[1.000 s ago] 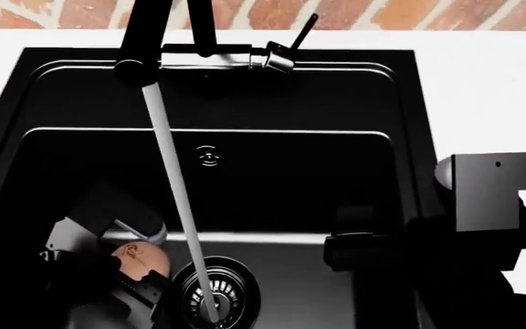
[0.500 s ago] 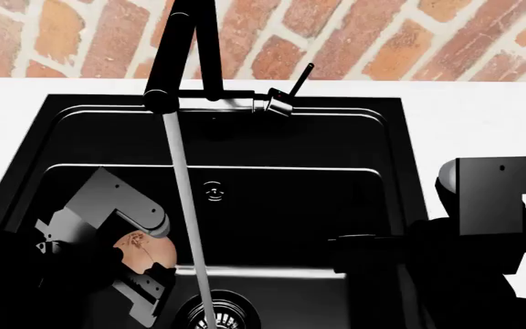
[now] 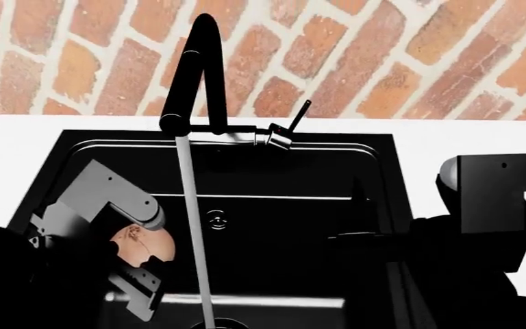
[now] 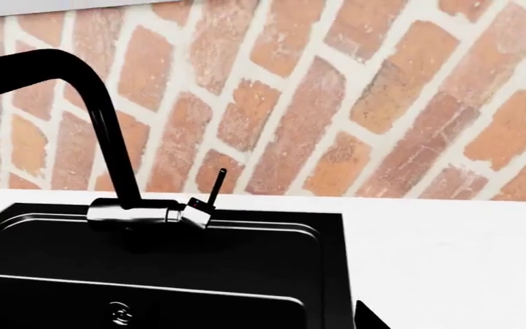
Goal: Pick the oranges and zucchinis from the sink and place them in one bowl. Place the onion in the other bowl. Then turn off the sink faucet.
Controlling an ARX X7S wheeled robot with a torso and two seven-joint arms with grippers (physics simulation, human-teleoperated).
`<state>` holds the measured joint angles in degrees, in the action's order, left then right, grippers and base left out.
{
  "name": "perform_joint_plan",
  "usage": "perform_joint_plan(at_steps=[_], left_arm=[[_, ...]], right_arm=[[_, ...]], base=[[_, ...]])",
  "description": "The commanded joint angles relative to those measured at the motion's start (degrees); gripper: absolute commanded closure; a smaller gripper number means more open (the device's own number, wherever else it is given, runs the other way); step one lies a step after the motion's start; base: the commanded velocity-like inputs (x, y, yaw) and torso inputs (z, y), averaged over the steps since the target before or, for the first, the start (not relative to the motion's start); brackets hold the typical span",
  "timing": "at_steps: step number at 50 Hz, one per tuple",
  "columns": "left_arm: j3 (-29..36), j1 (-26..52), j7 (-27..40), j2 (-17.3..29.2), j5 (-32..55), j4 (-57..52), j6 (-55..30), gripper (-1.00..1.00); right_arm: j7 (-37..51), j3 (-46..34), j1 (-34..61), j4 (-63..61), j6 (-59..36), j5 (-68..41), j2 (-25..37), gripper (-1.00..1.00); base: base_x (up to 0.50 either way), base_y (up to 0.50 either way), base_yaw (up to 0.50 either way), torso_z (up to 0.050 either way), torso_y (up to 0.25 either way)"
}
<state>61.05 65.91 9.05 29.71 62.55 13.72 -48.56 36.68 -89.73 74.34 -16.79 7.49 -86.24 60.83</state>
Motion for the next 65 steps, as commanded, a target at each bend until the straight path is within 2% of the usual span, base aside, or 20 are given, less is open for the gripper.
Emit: perform_joint_plan(at_steps=[1, 6, 13, 15, 18, 19, 20, 21, 25, 28, 29, 38, 40, 50, 65], left_arm=[[-1.56, 0.17, 1.21, 0.98, 1.29, 0.62, 0.86, 1.0], [-4.28, -1.06, 4.76, 3.54, 3.91, -3.44, 1.27, 1.0], [-8.93, -3.24, 12.89, 12.02, 6.19, -18.51, 3.85, 1.0], [-12.48, -5.13, 16.78, 14.41, 8.44, -21.94, 6.8, 1.0], [-14.3, -7.63, 18.7, 18.73, 5.97, -28.76, 11.14, 1.0], [-16.28, -8.42, 21.17, 21.1, 7.49, -32.78, 12.48, 1.0], [-17.18, -8.93, 22.58, 21.01, 8.34, -34.61, 13.59, 1.0], [-17.62, -9.55, 23.52, 22.7, 5.69, -36.8, 15.08, 1.0], [-18.99, -11.99, 23.19, 24.99, 6.28, -37.67, 17.75, 1.0], [-19.57, -12.49, 23.84, 25.83, 5.24, -38.09, 18.84, 1.0], [-18.67, -11.79, 23.86, 26.76, 2.11, -39.24, 17.97, 1.0], [-20.84, -10.0, 25.23, 28.08, 6.04, -41.04, 17.23, 1.0], [-21.85, -10.15, 24.49, 29.78, 7.09, -41.22, 17.85, 1.0], [-22.9, -8.18, 24.82, 30.55, 7.45, -40.78, 17.03, 1.0], [-22.48, -8.6, 24.73, 29.33, 6.83, -40.06, 17.36, 1.0]], right_arm=[[0.44, 0.16, 0.25, -0.16, -0.52, 0.16, 0.19, -1.0], [0.77, 0.32, 0.17, -0.7, -0.3, 0.4, 0.77, -1.0], [0.54, 0.42, 0.87, -1.32, -0.7, 2.66, 1.4, -1.0], [1.63, 0.82, 1.2, -2.38, -0.23, 3.53, 2.23, -1.0], [2.29, 0.88, 1.16, -2.68, 0.09, 4.84, 2.82, -1.0], [2.27, 0.86, 1.68, -3.22, -0.38, 6.02, 3.09, -1.0], [2.35, 0.88, 2.0, -3.46, -0.66, 6.76, 3.21, -1.0], [2.56, 1.08, 2.02, -3.66, -0.33, 6.8, 3.43, -1.0], [2.66, 0.96, 2.23, -3.76, -1.08, 6.97, 3.23, -1.0], [3.15, 1.04, 1.28, -4.65, 0.37, 7.3, 4.02, -1.0], [4.49, 0.52, 1.45, -4.57, -1.2, 7.56, 4.08, -1.0], [4.0, 0.69, 1.69, -5.38, -1.78, 6.87, 4.28, -1.0], [4.31, 0.9, 1.67, -5.5, -1.52, 6.6, 4.41, -1.0], [5.21, 0.82, 2.51, -6.27, -3.54, 6.81, 3.98, -1.0], [5.21, 1.03, 0.27, -7.16, -0.57, 6.76, 5.15, -1.0]], base=[[0.0, 0.0, 0.0, 0.0, 0.0], [0.0, 0.0, 0.0, 0.0, 0.0], [0.0, 0.0, 0.0, 0.0, 0.0], [0.0, 0.0, 0.0, 0.0, 0.0], [0.0, 0.0, 0.0, 0.0, 0.0], [0.0, 0.0, 0.0, 0.0, 0.0], [0.0, 0.0, 0.0, 0.0, 0.0], [0.0, 0.0, 0.0, 0.0, 0.0], [0.0, 0.0, 0.0, 0.0, 0.0], [0.0, 0.0, 0.0, 0.0, 0.0], [0.0, 0.0, 0.0, 0.0, 0.0], [0.0, 0.0, 0.0, 0.0, 0.0], [-0.05, 0.16, 0.0, 0.0, 0.0], [-0.17, 0.21, 0.0, 0.0, 0.0], [-0.16, 0.31, 0.0, 0.0, 0.0]])
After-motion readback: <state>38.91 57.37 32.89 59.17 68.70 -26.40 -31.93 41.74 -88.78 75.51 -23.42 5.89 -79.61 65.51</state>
